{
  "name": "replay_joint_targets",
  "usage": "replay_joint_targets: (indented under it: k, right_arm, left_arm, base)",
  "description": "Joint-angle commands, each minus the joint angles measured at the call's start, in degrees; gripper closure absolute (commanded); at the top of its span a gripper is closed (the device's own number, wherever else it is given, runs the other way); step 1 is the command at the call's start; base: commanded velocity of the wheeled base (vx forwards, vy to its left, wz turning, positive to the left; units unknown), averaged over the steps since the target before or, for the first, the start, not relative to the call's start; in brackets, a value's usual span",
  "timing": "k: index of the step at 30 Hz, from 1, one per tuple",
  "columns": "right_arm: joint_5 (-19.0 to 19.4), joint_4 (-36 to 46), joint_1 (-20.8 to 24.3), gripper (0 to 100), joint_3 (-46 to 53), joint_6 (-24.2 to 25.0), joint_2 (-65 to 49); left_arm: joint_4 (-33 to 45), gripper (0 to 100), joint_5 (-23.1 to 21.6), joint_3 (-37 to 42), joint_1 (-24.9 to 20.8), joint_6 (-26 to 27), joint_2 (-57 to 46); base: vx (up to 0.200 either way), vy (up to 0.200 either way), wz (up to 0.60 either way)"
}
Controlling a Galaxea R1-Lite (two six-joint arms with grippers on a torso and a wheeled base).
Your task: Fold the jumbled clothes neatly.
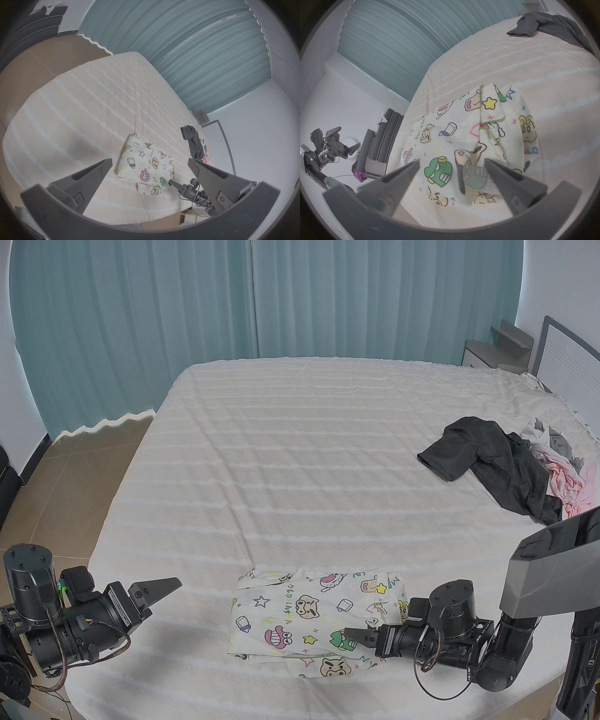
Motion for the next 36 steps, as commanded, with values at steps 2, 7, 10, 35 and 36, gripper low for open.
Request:
replay_joint_targets:
  k: [2, 7, 10, 35, 36]
  right_arm:
    - [0.22, 0.09, 0.06, 0, -2.31, 0.09, 1.11]
    - [0.48, 0.27, 1.11, 0, -3.89, 0.09, 1.37]
    - [1.19, 0.62, 2.96, 0, -5.65, 0.09, 2.25]
    - [2.06, 5.28, -0.29, 100, 2.44, -2.28, -0.03]
    - [2.06, 5.28, -0.38, 100, 2.52, -2.37, -0.03]
  left_arm:
    - [-0.03, 0, 0.01, 0.03, -0.02, -0.02, 0.17]
    - [-0.03, 0, 0.01, -0.06, 0.06, -0.02, 0.08]
    - [-0.03, 0, 0.01, 0.03, 0.06, -0.02, 0.17]
    - [-0.03, 0, 0.01, 0.03, -0.02, -0.11, 1.04]
    - [-0.03, 0, 0.01, 0.03, -0.02, -0.11, 1.04]
  base:
    - [0.0, 0.0, 0.0]
    - [0.0, 0.0, 0.0]
    - [0.0, 0.0, 0.0]
    - [0.0, 0.0, 0.0]
    - [0.0, 0.0, 0.0]
